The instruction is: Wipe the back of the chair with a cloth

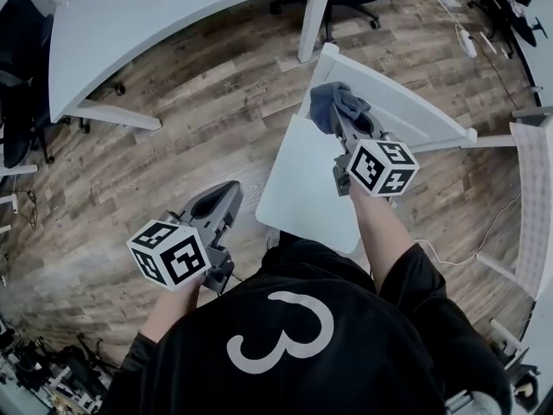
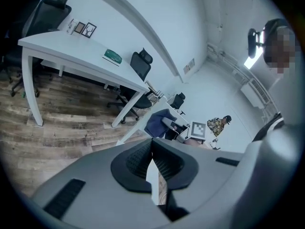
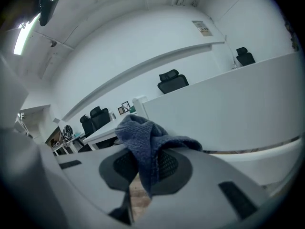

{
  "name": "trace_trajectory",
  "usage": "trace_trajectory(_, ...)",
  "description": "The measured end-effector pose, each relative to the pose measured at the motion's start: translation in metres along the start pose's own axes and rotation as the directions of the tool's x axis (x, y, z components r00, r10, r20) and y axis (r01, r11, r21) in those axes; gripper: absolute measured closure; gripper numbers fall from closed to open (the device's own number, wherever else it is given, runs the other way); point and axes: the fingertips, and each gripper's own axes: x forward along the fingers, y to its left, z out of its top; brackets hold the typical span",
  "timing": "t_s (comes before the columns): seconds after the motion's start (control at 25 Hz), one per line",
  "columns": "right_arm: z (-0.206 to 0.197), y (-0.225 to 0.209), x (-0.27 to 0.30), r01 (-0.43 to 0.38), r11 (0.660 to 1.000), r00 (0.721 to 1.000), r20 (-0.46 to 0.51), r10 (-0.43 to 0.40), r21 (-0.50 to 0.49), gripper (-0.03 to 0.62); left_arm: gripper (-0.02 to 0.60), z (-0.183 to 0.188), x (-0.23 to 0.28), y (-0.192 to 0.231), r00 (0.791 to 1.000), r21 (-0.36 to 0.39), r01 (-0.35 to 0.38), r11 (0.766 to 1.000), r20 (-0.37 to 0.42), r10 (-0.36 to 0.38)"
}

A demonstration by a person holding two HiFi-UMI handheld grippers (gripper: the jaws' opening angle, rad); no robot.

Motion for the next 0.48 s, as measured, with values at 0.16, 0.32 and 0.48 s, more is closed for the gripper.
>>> trace_trajectory(0.16, -0.002, -0.001, 0.022, 0.008, 1.000, 1.000, -0.021, -0.008, -0.001, 0.546, 0.568, 0.004, -0.007, 0.010, 0.999, -0.024, -0.026, 0.999, 0.020, 0.026)
trace_trajectory(0.32, -0.005, -0.009, 0.037, 0.033, 0.999, 0.999, -0.033, -0.033, 0.001, 0.546, 0.568, 0.004, -0.010, 0.017, 0.999, -0.037, -0.040, 0.998, 0.026, 0.041)
trace_trajectory(0.48, -0.005, -0.013, 0.044, 0.047, 0.999, 0.999, -0.028, -0.047, -0.004, 0.546, 0.568, 0.005, -0.010, 0.022, 0.998, -0.047, -0.049, 0.998, 0.027, 0.051)
